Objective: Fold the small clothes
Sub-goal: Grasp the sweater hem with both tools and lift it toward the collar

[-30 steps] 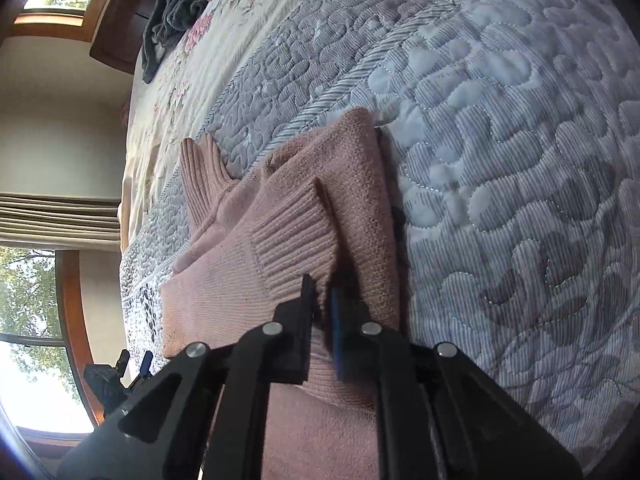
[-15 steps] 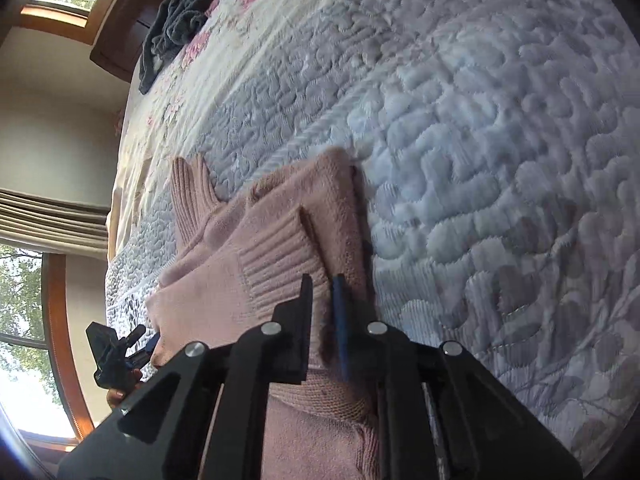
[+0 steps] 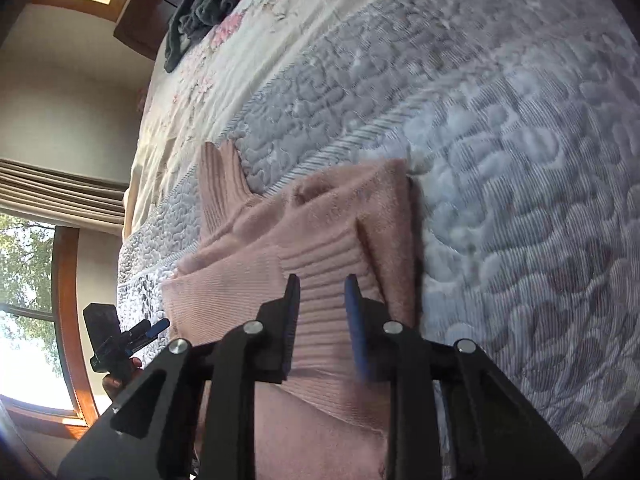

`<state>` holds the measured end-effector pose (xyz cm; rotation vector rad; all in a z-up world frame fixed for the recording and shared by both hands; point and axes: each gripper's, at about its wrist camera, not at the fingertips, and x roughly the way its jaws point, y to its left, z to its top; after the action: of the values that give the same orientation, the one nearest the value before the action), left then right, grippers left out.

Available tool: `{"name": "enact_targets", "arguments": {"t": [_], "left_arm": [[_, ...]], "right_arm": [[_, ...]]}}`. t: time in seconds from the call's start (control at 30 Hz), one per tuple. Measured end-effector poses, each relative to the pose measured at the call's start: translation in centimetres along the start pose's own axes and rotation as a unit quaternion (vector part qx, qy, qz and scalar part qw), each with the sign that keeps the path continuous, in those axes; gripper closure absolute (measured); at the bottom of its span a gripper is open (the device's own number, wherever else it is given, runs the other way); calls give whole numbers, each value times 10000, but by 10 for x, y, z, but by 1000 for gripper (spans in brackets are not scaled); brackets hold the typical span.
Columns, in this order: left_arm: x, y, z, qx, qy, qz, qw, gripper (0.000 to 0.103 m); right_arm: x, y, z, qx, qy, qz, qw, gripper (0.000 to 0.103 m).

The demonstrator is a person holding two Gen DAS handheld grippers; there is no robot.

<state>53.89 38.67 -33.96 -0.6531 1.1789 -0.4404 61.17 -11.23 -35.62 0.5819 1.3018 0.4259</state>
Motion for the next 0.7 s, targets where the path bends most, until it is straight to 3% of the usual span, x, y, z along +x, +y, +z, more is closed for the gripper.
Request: {"name": "enact_targets", "arguments": {"t": [0.07, 0.17, 0.27, 0.43, 0.57, 0.67, 0.7], "left_arm": [[2, -12, 35, 41, -259, -99, 9996, 29], [31, -15, 93, -234, -327, -384, 9985, 28], [69, -11, 136, -514, -294, -447, 9972, 30], [132, -5, 165, -528, -32, -370, 9979, 30], [162, -5, 174, -308, 51, -367, 9988, 36], [170, -5, 179, -301, 38, -473, 9984, 60], [172, -5, 179, -296, 65, -509, 9982, 76]], "right_arm": [[10, 24, 26, -164, 27, 131, 9998, 79], [46, 58, 66, -399, 172, 288, 9986, 78], [96, 87, 98, -497, 361, 409, 9973, 68], [166, 113, 129, -688, 476, 207, 9963, 67], [195, 112, 142, -689, 431, 104, 9966, 66], [202, 108, 148, -570, 380, 363, 9970, 69], [203, 108, 148, -601, 405, 420, 9965, 81]]}}
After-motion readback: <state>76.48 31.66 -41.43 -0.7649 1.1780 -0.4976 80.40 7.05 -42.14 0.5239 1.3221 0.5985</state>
